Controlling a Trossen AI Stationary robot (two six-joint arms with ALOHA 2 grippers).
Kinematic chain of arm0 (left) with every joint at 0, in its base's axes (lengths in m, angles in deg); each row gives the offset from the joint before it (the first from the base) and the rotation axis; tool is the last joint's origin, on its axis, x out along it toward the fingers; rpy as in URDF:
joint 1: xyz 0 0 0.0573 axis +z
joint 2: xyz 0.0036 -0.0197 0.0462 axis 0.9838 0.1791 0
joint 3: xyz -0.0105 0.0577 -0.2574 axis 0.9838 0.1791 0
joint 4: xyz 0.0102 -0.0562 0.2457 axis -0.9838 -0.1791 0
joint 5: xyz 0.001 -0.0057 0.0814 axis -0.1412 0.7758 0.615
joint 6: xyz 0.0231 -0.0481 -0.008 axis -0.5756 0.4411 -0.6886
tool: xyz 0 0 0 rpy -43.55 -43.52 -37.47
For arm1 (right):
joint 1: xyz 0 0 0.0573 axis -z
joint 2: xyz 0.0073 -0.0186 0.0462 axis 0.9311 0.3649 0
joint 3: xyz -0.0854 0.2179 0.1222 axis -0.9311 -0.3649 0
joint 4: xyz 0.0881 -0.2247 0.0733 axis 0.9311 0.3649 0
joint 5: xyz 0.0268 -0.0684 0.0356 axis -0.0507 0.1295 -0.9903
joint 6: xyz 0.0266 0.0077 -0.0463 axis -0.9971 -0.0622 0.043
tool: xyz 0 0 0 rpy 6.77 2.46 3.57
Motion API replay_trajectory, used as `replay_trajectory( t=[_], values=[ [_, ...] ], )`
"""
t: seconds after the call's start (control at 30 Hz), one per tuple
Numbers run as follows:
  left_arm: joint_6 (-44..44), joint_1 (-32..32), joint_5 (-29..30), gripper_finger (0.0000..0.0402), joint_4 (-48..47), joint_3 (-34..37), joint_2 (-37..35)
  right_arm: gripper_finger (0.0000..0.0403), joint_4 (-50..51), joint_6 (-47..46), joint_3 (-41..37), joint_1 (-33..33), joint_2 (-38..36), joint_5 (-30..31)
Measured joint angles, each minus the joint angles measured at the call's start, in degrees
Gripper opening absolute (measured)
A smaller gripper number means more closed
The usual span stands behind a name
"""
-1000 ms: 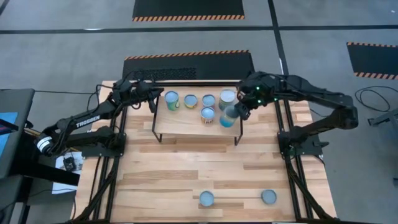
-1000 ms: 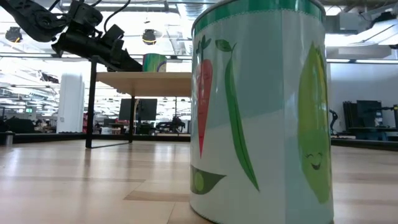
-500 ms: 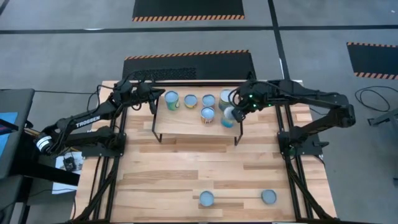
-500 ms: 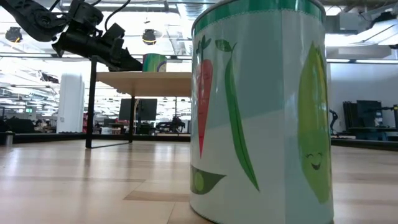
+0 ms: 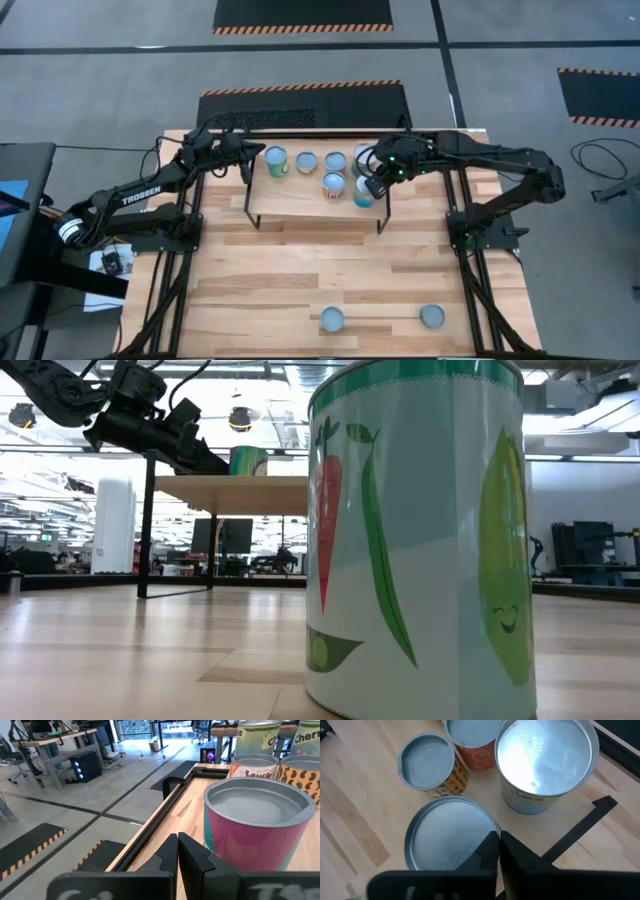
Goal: Pick and place cans onto a shelf
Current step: Put the blue can on the shelf, then adjust the shelf
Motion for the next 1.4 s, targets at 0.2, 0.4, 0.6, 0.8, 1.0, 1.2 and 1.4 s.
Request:
replay_trajectory(
  t=[0.2,0.4,0.6,0.8,1.0,1.2,1.4],
  values=[
    [0.0,0.0,0.0,0.0002,-0.1,0.0,0.0,0.0078,0.0,0.3,0.0,0.0,0.0,0.7],
    [0.0,0.0,-0.3,0.0002,-0.2,0.0,-0.3,0.0129,-0.1,3.8,1.0,-0.1,-0.3,3.7],
    [-0.3,0.0,-0.6,0.0002,-0.9,0.0,-4.2,0.0146,0.5,9.7,5.3,-2.7,-2.4,9.4],
    [-0.3,0.0,-0.6,0.0002,-7.0,0.0,-9.5,0.0087,2.0,16.9,1.9,-8.5,-5.8,2.6],
    [0.4,0.0,-0.7,0.0002,-8.3,0.0,-13.4,0.0011,-1.8,16.3,-8.4,-17.7,-6.0,-6.2],
    [1.8,-0.1,-1.4,0.0002,-8.8,0.0,-14.9,0.0011,-5.7,12.4,-13.7,-23.6,-4.2,-5.0],
    [2.9,-0.4,-1.4,0.0002,-10.8,0.0,-14.9,0.001,-4.8,10.9,-14.9,-24.6,-3.9,0.9]
  ],
)
